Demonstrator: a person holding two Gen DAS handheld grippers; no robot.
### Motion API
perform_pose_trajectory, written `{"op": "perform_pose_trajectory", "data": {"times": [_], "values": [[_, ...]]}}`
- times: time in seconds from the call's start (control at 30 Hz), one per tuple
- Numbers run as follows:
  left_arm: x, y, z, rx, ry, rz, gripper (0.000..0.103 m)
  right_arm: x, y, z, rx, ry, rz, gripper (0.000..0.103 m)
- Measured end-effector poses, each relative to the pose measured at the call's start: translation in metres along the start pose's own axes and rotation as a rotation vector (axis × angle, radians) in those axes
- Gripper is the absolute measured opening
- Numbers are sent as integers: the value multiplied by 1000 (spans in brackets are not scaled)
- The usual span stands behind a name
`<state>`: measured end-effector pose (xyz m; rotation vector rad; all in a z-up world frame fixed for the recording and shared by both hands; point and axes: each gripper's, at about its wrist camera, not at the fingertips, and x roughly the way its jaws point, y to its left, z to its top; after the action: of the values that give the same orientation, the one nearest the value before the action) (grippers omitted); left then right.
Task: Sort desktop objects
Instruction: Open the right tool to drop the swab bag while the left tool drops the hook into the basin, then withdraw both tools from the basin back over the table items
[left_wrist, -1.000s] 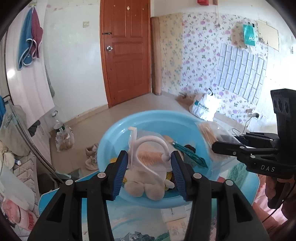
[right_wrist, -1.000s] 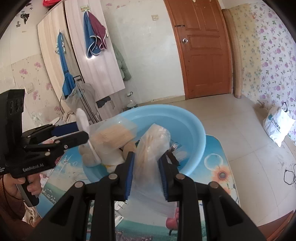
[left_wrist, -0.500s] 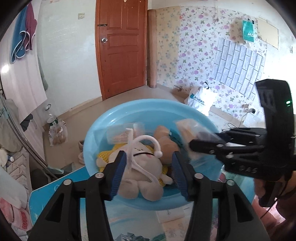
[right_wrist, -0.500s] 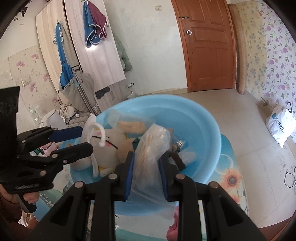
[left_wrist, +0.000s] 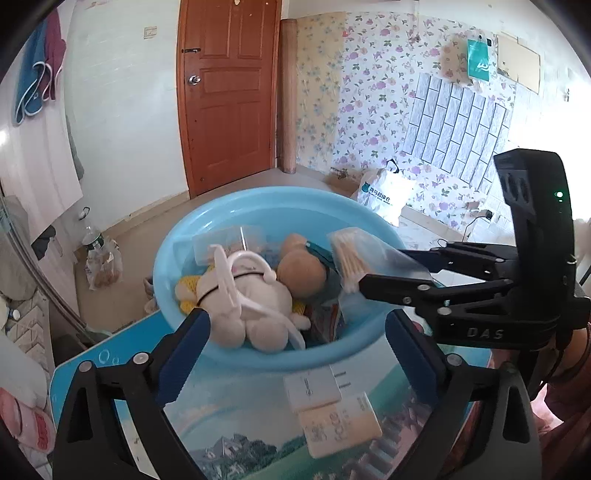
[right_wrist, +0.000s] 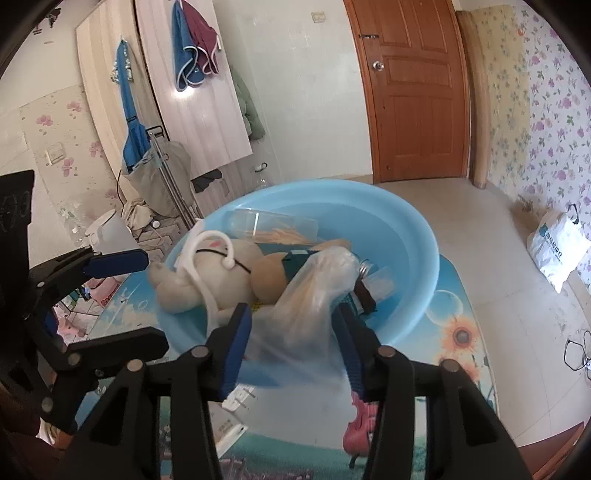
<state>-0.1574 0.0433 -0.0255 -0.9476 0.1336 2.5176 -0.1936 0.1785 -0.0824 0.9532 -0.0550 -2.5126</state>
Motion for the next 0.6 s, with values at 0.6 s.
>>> {"op": "perform_pose_trajectory", "data": {"times": [0.6], "values": [[-26,9,-41,-55,30,44,97,-10,12,-38,31,90,-37,58]]}}
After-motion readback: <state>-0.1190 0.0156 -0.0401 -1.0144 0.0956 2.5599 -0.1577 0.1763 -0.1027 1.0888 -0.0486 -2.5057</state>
